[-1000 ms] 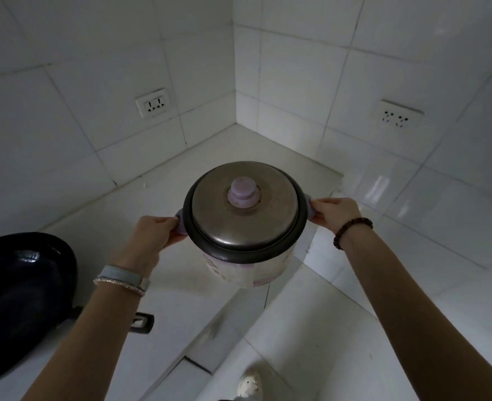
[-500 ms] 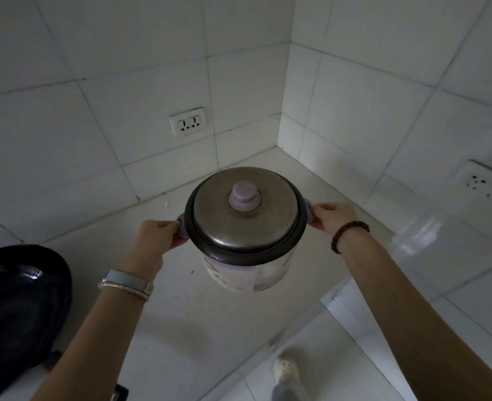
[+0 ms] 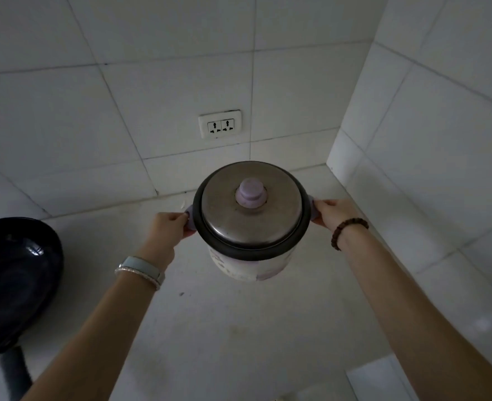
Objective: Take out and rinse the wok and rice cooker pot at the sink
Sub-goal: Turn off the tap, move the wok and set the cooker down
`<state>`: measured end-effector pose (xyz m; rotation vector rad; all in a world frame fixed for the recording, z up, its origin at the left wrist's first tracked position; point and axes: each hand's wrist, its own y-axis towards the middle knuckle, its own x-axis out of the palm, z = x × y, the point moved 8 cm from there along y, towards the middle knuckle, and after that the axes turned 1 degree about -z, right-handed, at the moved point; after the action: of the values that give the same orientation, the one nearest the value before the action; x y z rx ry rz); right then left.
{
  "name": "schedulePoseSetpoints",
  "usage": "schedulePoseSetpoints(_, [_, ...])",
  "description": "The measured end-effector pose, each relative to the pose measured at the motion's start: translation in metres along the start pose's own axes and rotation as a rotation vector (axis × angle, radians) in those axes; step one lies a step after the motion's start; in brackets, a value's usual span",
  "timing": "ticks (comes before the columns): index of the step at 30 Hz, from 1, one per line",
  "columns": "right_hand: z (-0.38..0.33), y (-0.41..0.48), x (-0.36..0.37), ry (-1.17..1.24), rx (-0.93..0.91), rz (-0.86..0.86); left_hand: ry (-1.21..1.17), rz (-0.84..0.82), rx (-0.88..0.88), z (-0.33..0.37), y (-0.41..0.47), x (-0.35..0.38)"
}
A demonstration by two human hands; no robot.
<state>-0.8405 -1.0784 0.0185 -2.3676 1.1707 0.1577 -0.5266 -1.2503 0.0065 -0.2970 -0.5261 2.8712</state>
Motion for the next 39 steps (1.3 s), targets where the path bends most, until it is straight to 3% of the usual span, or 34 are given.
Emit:
schedulePoseSetpoints(18, [-0.021,0.124,0.029,-0.277,0.081,0.046,-0.001,0.064,-0.1,-0.006,0.111,0.063])
schedulePoseSetpoints(33, [-0.003,0.141,0.026,-0.278,0.134,0.062,0.055,0.092,-0.078,-0.015,0.119,0.075])
schedulePoseSetpoints(39, [-0.009,0.143,0.032,-0.211,0.078,-0.072,0.093,0.101,-0.098,-0.019,0.124,0.072])
